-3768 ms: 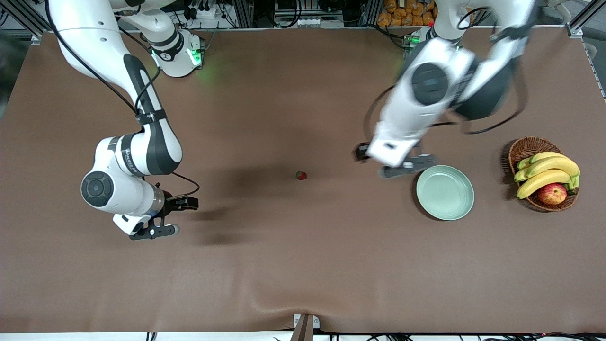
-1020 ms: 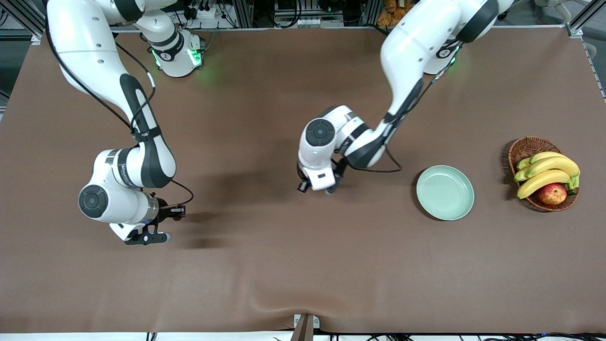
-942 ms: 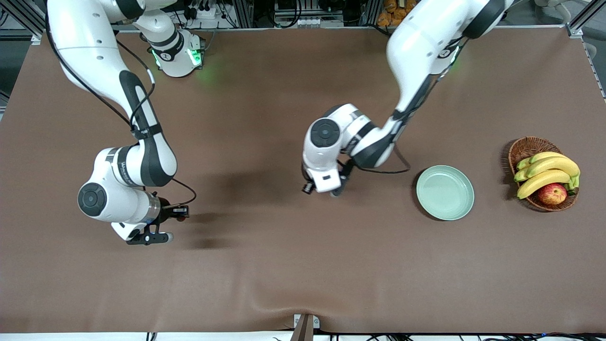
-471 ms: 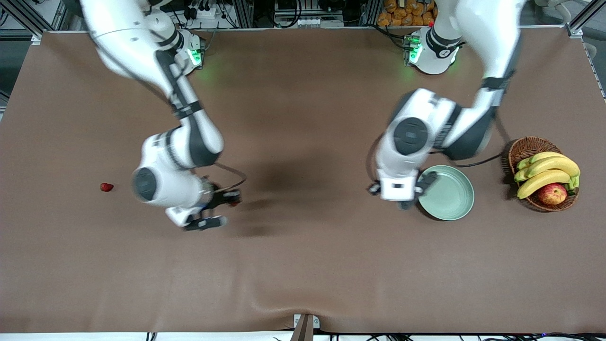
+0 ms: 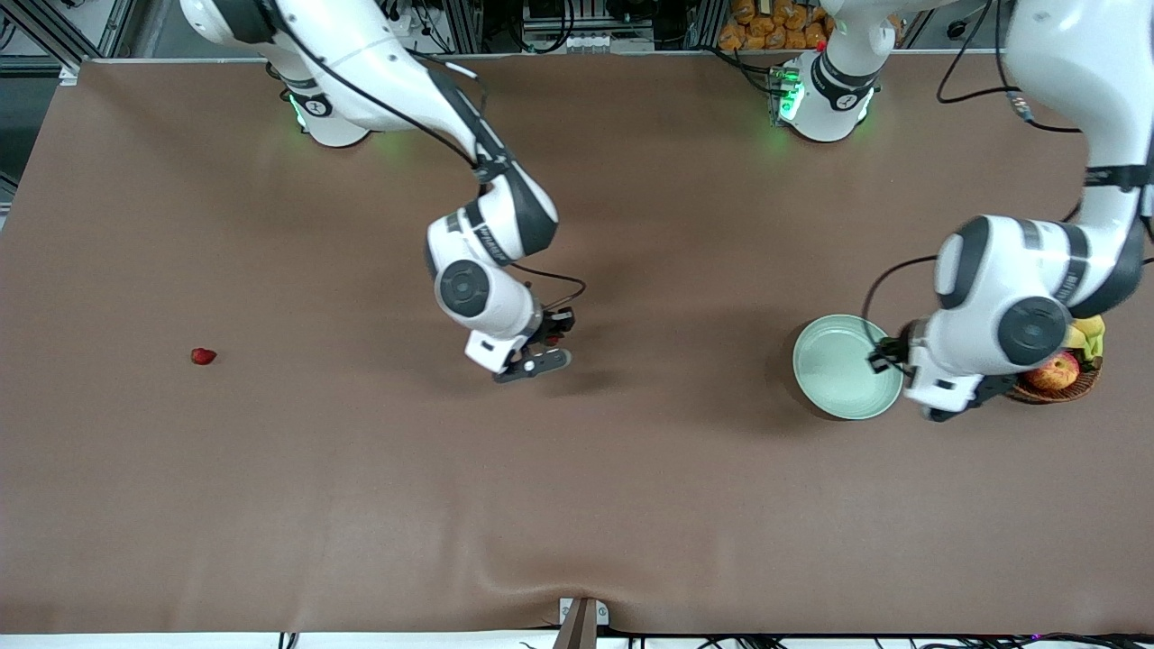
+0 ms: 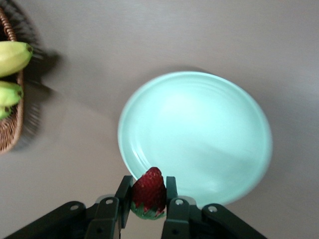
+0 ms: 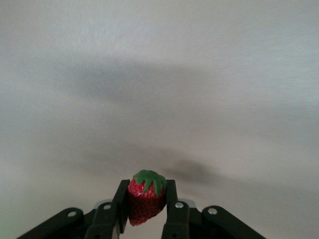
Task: Collect all strawberries into plate
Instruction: 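Lower the strawberry onto the plate while the right gripper sets another mid-table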
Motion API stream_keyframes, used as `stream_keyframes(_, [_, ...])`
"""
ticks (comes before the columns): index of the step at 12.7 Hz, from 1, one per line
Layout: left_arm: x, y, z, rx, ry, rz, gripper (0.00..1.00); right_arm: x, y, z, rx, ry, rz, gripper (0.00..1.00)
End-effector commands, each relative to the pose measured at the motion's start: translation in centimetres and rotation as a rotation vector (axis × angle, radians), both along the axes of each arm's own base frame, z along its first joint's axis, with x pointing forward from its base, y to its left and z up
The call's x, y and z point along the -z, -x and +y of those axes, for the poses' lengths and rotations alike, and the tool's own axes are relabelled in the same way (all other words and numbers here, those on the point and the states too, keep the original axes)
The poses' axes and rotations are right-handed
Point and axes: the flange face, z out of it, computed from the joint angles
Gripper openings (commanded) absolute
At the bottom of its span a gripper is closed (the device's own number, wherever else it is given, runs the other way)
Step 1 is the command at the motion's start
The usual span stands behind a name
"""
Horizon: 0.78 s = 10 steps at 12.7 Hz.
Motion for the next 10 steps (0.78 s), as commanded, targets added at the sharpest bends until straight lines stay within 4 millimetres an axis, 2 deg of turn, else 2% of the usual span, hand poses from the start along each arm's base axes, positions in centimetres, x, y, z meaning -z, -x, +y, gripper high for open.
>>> stream_keyframes(1, [4.7,0.1,-1.3,0.022,0.032,-0.007,0.0,1.9,0.1,0.3,0.008,0.004,-0.019,0.88])
stream_keyframes(2, [6.9,0.3,-0.5,0.009,0.047,-0.029,0.0,2.1,0.0,0.1,0.01,0.005,-0.02,1.0])
stream_keyframes(3, [8.8,0.6,-0.5,0.008,0.061,-0.047,0.0,2.0,-0.1,0.0,0.013,0.004,-0.021,1.0])
stream_keyframes(4, [9.3,0.8,-1.0,0.016,0.067,-0.061,0.02,1.4,-0.7,-0.5,0.027,-0.001,-0.025,1.0])
stream_keyframes(5, [9.9,0.9,-1.1,0.02,0.069,-0.052,0.31,0.4,-1.5,-0.9,0.05,-0.011,-0.036,1.0])
stream_keyframes(6, [10.0,0.9,-1.0,0.025,0.067,-0.051,0.94,-2.3,-3.4,-2.5,0.103,-0.033,-0.052,1.0])
stream_keyframes(7, [9.5,0.8,-0.9,0.025,0.065,-0.059,1.0,-5.1,-5.1,-4.5,0.166,-0.055,-0.067,1.0])
stream_keyframes(8, [8.2,0.6,-1.2,0.028,0.058,-0.066,1.0,-7.5,-6.4,-6.9,0.207,-0.067,-0.059,1.0])
stream_keyframes(9, [5.8,0.5,-1.9,0.037,0.048,-0.068,1.0,-9.4,-8.1,-10.6,0.245,-0.063,-0.043,1.0])
stream_keyframes(10, [3.1,0.6,-4.4,0.062,0.057,-0.065,1.0,-10.7,-9.7,-14.9,0.291,-0.058,-0.009,1.0])
